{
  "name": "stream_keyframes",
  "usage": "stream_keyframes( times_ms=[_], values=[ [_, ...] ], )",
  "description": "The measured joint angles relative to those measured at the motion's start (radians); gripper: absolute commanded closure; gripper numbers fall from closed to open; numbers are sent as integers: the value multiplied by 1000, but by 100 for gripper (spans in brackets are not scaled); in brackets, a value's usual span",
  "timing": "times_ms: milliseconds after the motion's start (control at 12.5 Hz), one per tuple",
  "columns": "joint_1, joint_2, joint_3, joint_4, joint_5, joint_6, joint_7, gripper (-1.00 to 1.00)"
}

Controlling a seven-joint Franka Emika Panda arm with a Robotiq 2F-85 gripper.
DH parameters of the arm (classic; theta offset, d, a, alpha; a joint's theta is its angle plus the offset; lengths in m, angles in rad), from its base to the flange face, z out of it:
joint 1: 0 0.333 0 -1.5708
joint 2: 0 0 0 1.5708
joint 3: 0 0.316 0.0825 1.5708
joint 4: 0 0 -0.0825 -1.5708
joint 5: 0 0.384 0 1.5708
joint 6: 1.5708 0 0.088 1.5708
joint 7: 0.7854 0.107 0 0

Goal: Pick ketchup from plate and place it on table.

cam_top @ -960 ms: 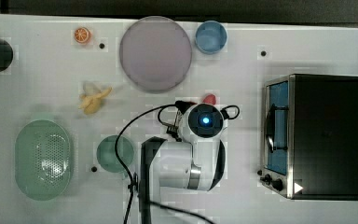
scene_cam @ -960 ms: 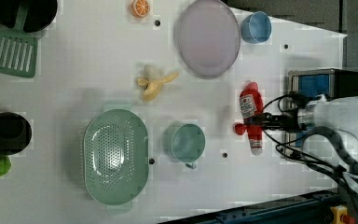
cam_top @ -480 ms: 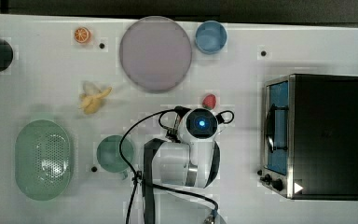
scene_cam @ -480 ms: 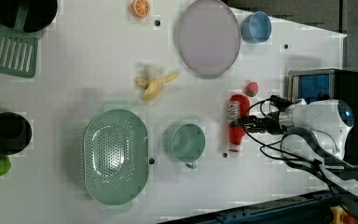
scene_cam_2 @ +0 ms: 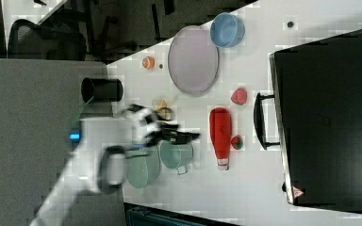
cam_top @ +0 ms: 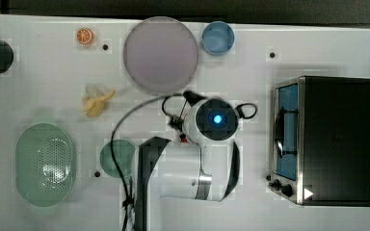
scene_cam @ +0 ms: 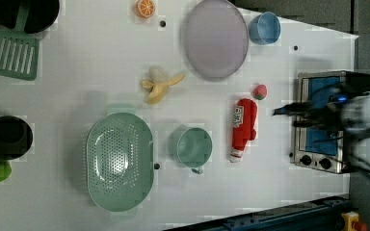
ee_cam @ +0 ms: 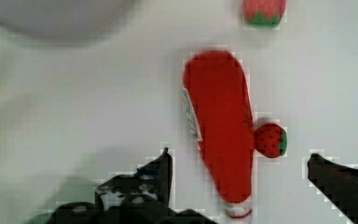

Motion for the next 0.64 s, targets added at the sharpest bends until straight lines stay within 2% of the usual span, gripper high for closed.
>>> stream_keyframes(
  times_ms=[160, 400, 640],
  values=[
    [1, -111, 0, 133, 1, -182, 108, -100],
    [11, -197, 0, 348, -18, -394, 269, -100],
    [8, -217, 0, 451, -51, -516, 342, -100]
  ],
)
